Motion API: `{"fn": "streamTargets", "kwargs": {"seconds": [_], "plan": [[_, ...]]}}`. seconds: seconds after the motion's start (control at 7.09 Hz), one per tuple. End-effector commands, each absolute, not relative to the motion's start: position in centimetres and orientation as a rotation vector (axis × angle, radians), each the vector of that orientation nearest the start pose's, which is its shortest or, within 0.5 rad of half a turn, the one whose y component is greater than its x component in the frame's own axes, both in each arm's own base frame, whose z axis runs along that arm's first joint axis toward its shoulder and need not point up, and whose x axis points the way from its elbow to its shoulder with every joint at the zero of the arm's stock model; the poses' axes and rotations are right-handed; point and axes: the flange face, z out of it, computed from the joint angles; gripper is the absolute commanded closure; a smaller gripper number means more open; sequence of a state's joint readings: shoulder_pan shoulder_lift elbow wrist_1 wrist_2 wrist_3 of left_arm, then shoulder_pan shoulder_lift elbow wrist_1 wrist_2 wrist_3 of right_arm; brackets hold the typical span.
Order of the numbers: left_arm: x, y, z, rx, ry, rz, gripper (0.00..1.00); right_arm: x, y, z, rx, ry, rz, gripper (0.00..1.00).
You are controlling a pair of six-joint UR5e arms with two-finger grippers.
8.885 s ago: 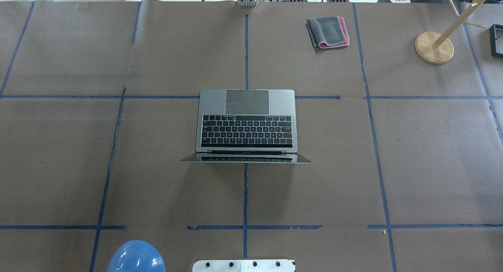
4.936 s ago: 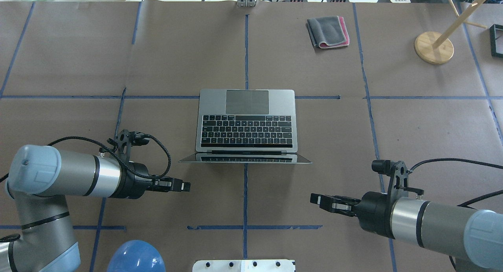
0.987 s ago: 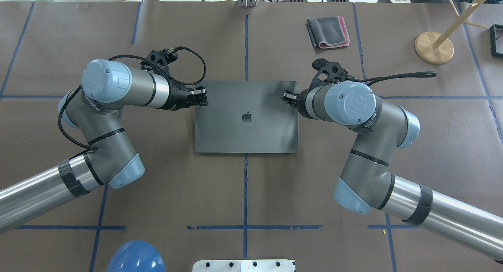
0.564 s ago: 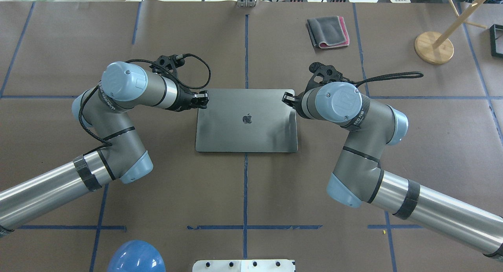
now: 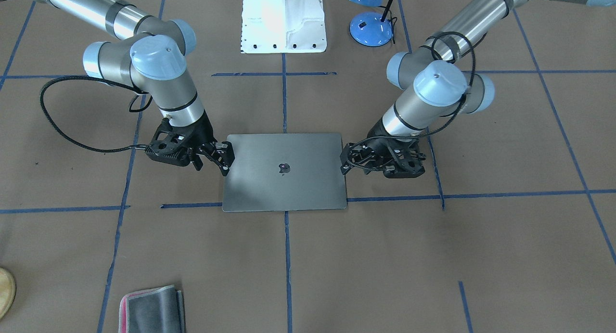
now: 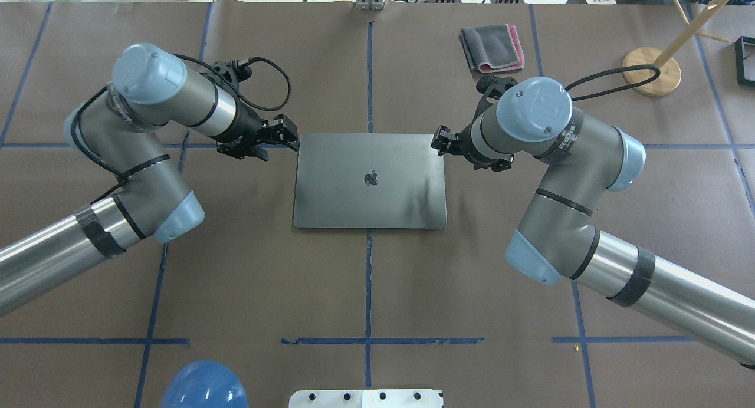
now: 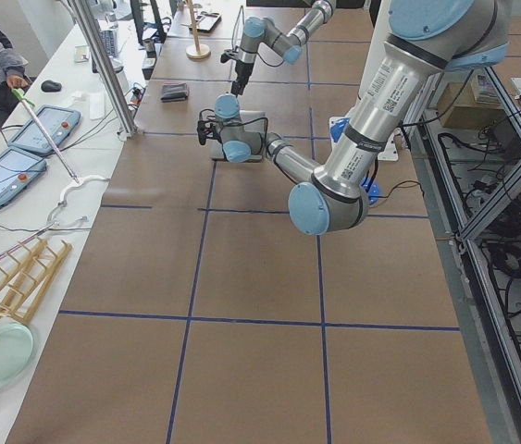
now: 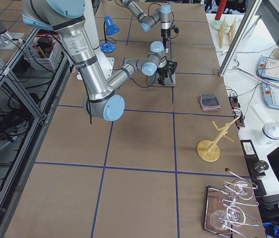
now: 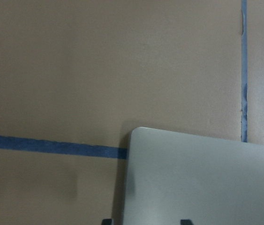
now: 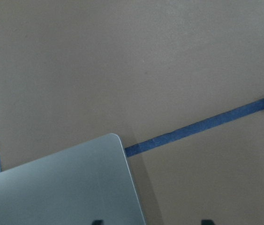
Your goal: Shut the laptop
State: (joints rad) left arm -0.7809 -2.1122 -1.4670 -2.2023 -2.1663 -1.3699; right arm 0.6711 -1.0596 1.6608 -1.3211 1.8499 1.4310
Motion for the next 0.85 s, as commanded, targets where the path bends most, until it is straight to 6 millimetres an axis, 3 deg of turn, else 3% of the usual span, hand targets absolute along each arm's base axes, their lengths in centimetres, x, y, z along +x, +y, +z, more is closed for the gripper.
{"fn": "streamTargets", "kwargs": {"seconds": [0.0, 0.14, 0.28, 0.42, 0.56, 0.71], "plan": [[35.1, -53.1, 35.3, 0.051, 1.132, -0.093, 0.01, -38.3, -49.2, 30.7, 0.061, -0.773, 0.177, 0.00], [31.0, -52.0, 41.0, 0.064, 1.046, -0.029, 0.01, -34.2, -49.3, 33.7, 0.079, -0.717, 0.088, 0.00], [23.8, -52.1, 47.8, 0.123, 0.940, 0.055, 0.01, -29.4, -50.0, 37.7, 0.084, -0.690, -0.013, 0.00], [18.2, -51.2, 53.0, 0.157, 0.867, 0.139, 0.01, -24.6, -50.7, 41.1, 0.072, -0.692, -0.078, 0.00], [12.6, -51.9, 55.0, 0.172, 0.837, 0.179, 0.01, -18.2, -51.1, 44.8, 0.086, -0.690, -0.151, 0.00], [7.4, -52.2, 56.3, 0.172, 0.819, 0.237, 0.01, -13.3, -50.3, 48.1, 0.086, -0.699, -0.200, 0.00]]}}
